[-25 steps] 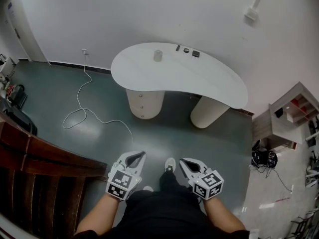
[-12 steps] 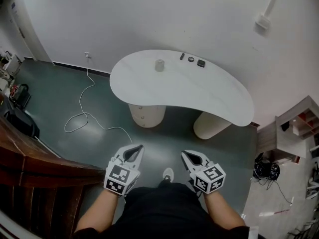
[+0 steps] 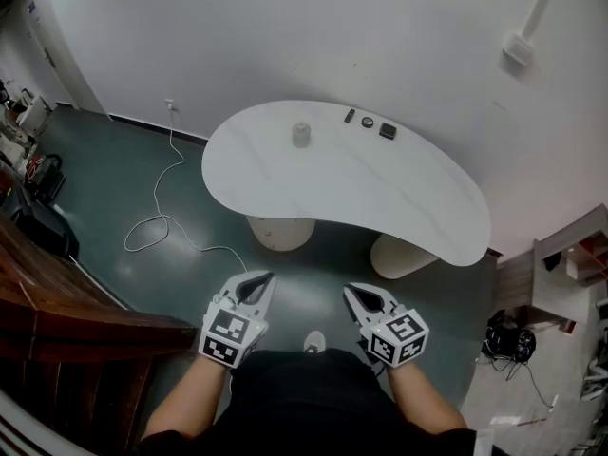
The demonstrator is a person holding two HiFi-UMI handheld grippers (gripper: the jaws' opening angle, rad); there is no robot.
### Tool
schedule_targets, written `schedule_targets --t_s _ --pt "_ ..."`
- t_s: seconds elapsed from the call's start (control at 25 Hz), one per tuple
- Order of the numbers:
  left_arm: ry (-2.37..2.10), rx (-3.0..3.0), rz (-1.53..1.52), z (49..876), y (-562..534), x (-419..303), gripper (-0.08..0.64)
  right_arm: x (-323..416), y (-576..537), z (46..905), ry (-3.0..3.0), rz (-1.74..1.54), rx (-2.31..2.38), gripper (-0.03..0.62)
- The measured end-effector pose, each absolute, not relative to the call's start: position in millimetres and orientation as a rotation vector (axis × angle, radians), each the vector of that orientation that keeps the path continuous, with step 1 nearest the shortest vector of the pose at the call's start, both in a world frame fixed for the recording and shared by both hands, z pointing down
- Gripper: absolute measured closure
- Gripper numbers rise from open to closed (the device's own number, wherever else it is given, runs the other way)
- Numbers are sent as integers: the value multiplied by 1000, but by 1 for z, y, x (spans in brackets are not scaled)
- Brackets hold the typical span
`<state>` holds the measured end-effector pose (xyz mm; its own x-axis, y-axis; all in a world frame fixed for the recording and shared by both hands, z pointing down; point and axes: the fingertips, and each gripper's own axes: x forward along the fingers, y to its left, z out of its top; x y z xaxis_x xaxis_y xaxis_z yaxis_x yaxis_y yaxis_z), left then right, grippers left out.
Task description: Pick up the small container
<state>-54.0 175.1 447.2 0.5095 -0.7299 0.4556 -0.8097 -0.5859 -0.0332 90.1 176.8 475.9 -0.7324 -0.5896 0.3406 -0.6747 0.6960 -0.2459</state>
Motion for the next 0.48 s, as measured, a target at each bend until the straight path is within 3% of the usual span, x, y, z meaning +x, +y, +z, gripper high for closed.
schedule_targets --t_s 0.48 --pt "-1390 2499 716 448 139 -36 543 103 143 490 -2702 579 890 597"
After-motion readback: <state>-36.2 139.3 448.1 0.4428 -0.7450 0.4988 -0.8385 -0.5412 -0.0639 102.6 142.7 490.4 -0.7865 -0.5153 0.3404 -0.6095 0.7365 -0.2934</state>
